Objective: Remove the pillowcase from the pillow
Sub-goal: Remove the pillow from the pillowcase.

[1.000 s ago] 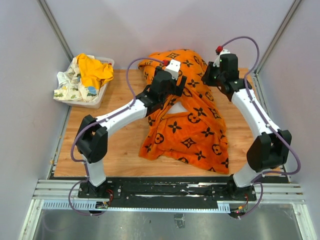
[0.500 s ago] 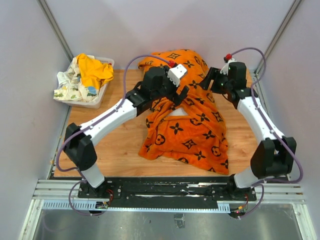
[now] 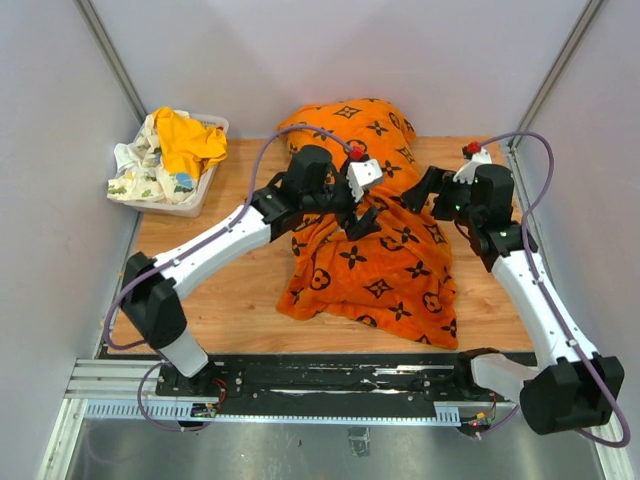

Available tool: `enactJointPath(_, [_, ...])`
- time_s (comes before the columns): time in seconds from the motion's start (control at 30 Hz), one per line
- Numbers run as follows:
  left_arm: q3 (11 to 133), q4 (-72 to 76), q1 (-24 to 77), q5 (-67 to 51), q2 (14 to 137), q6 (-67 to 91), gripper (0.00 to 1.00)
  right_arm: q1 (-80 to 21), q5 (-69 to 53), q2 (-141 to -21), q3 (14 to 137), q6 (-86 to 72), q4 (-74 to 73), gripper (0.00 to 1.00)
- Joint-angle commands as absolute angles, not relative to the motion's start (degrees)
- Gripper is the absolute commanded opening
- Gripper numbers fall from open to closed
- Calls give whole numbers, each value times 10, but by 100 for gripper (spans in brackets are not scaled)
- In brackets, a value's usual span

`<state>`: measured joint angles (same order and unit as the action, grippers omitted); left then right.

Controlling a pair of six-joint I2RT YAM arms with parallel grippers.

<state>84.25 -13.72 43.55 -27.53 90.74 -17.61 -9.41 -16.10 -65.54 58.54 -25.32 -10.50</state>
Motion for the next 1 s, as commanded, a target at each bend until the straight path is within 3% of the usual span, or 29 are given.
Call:
enactJointPath(0.0, [842,-71,434,-192,960,-164,99,-94,-174,-611,558,-247,-114,94])
enactJointPath(0.4, [870,-24,433,-128,1042,-181,98,-94,-122,-513,530,-192,-200,98])
enactJointPath(0.77, [935,-66,435,-229,1111,-185,97,-94,-115,-501,534,-185,-213,100])
enactJointPath(0.97, [947,-78,441,-359,1113,-185,99,-94,-108,-499,527,-182,-214,98])
